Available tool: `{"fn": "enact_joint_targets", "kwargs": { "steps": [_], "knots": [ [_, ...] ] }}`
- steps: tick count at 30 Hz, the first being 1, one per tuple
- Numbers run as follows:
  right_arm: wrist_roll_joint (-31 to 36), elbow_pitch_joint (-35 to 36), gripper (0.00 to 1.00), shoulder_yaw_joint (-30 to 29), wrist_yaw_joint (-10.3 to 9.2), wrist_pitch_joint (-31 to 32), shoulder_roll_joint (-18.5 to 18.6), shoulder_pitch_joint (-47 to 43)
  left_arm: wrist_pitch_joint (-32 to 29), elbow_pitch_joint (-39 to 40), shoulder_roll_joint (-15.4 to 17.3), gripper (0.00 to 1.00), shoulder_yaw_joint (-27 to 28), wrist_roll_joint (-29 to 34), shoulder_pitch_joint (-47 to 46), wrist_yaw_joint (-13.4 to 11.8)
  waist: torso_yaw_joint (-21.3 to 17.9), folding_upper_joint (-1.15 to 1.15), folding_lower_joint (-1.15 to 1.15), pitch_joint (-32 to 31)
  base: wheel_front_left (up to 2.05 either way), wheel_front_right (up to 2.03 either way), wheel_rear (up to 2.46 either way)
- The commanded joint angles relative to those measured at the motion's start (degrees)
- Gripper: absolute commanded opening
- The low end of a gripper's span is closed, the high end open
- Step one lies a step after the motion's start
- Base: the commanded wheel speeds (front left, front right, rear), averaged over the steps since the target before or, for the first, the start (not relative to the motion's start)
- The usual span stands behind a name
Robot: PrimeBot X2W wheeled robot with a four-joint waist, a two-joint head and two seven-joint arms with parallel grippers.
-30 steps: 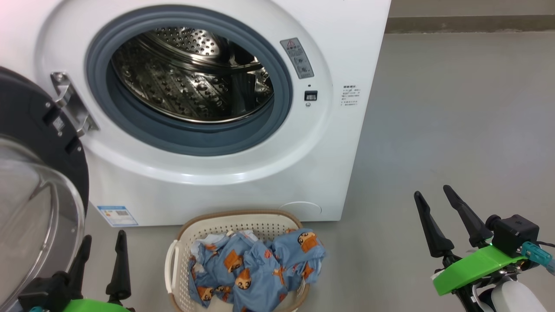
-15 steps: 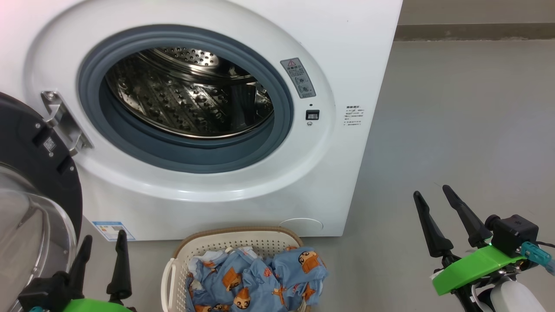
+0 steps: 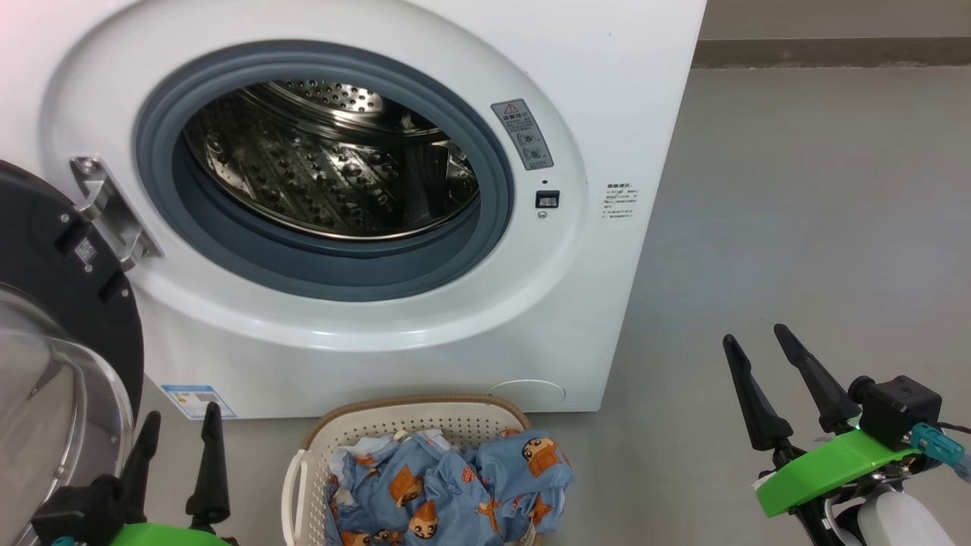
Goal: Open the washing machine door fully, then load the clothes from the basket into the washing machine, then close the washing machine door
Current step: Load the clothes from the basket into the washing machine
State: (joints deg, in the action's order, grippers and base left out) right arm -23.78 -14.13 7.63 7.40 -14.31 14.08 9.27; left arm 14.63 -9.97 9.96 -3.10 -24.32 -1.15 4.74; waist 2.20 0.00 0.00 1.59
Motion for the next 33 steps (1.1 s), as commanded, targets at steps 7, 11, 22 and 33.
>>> {"fn": "enact_joint_targets", "kwargs": {
  "steps": [7,11,22,33],
  "knots": [
    [0.4,1.5,1.00,1.1,0.09,-0.7,0.4,0.7,0.4,1.0,0.9,1.00,2.4,1.0,-2.6,0.3,-0.1,0.00,0.00,0.3,0.00,0.00,0.00],
    [0.4,1.5,1.00,1.1,0.09,-0.7,0.4,0.8,0.4,0.9,0.9,1.00,2.4,1.0,-2.8,0.4,-0.1,0.00,0.00,0.5,0.00,0.00,0.00],
    [0.7,1.5,1.00,1.2,0.09,-0.7,0.2,1.5,0.4,0.1,1.3,1.00,1.9,0.7,-3.6,1.0,-0.3,0.00,0.00,2.3,0.00,0.00,0.00],
    [1.1,2.2,1.00,0.8,0.09,-0.7,-0.6,3.1,-0.2,-1.9,1.8,1.00,0.2,0.0,-5.6,1.6,-1.8,0.00,0.00,7.5,0.00,0.00,0.00]
  ]
}}
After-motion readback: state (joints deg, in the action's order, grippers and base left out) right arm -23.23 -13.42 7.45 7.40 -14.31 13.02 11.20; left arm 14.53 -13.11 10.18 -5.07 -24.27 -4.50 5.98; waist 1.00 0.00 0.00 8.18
